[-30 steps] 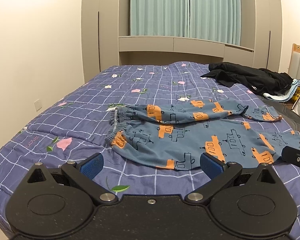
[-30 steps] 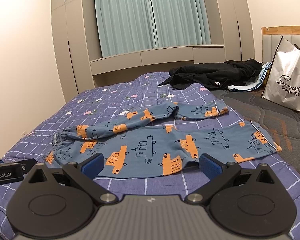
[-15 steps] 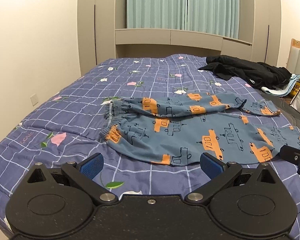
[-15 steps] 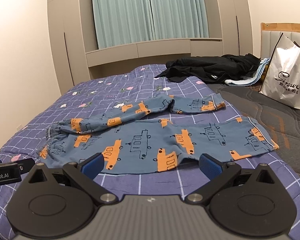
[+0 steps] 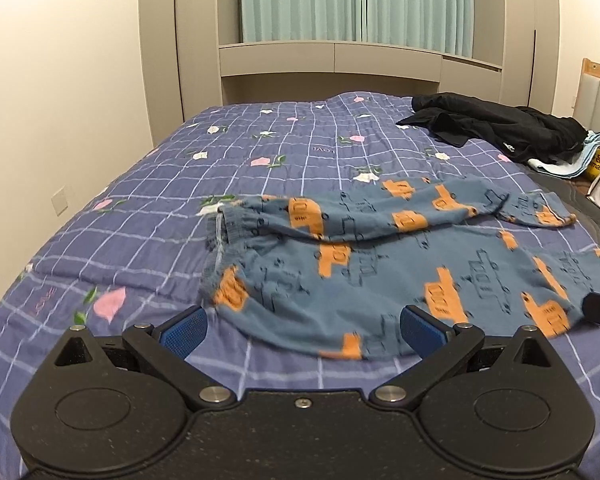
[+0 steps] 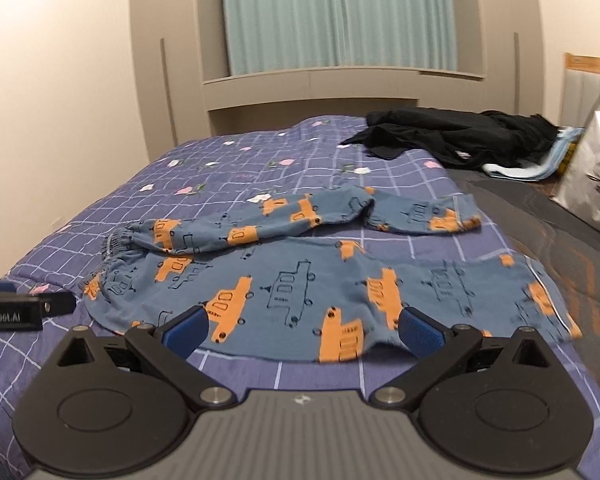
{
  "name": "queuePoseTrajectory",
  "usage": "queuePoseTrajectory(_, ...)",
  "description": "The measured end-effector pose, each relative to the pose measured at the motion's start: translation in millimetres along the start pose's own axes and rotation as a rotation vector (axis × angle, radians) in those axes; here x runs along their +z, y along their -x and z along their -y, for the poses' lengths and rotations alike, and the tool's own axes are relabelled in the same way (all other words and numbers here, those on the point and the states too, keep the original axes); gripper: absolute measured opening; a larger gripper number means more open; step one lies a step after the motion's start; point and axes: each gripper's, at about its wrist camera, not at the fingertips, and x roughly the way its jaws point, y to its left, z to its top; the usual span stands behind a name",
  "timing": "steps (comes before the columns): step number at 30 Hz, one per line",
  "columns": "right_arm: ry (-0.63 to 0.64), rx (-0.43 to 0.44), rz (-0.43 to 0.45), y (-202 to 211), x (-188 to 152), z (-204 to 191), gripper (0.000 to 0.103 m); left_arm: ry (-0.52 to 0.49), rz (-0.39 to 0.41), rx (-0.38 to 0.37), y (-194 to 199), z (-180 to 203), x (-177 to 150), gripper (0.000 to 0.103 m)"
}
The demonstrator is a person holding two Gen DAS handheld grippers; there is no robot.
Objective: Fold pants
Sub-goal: 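Lower both grippers onto the pants and close them on the fabric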
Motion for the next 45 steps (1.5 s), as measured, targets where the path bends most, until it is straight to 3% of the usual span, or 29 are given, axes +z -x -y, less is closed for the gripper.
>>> queuePoseTrajectory(8, 0.051, 0.139, -0.059, -64.3, 53.4, 36.8, 0.103, -0.059, -0.011, 0.002, -71.3, -36.5, 66.0, 0.102)
queuePoseTrajectory(19, 0.158, 0.273, -0.156, -220.0, 152.9, 72.0, 0.103, -0.189, -0.048, -0.004, -206.8, -60.7, 146.4, 0.102)
queuePoseTrajectory(22, 0.178, 0.318, -0.194, -265.5, 171.1, 72.7, 0.103, -0.233, -0.075, -0.037, -243.5, -62.8, 155.6, 0.102)
queuePoseTrajectory(27, 0.266, 0.357, -0.258, -331.7, 193.7, 61.9, 0.103, -0.245, -0.188, -0.123, -301.7, -76.5, 162.5, 0.102)
queuePoseTrajectory(29, 0.296, 0.375, -0.293, -356.0, 200.2, 57.1, 0.102, -0.251, -0.232, -0.142, -320.3, -83.8, 163.0, 0.096)
queuePoseTrajectory(36, 0.375, 0.407, -0.438, -414.4, 209.3, 45.8, 0.081, -0.211, -0.355, -0.227, -347.8, -106.9, 164.7, 0.078)
queuePoseTrajectory(38, 0.395, 0.429, -0.468, -418.5, 210.0, 44.5, 0.080, -0.211, -0.389, -0.262, -351.0, -109.2, 164.3, 0.072)
queuePoseTrajectory(40, 0.413, 0.453, -0.488, -421.3, 210.0, 42.0, 0.080, -0.217, -0.424, -0.292, -353.8, -109.0, 164.2, 0.059)
queuePoseTrajectory(42, 0.437, 0.463, -0.516, -424.4, 208.6, 38.0, 0.070, -0.229, -0.441, -0.309, -354.5, -107.4, 165.2, 0.053)
queuePoseTrajectory(45, 0.486, 0.442, -0.553, -427.3, 202.4, 31.1, 0.050, -0.249, -0.461, -0.326, -355.1, -102.7, 168.0, 0.034)
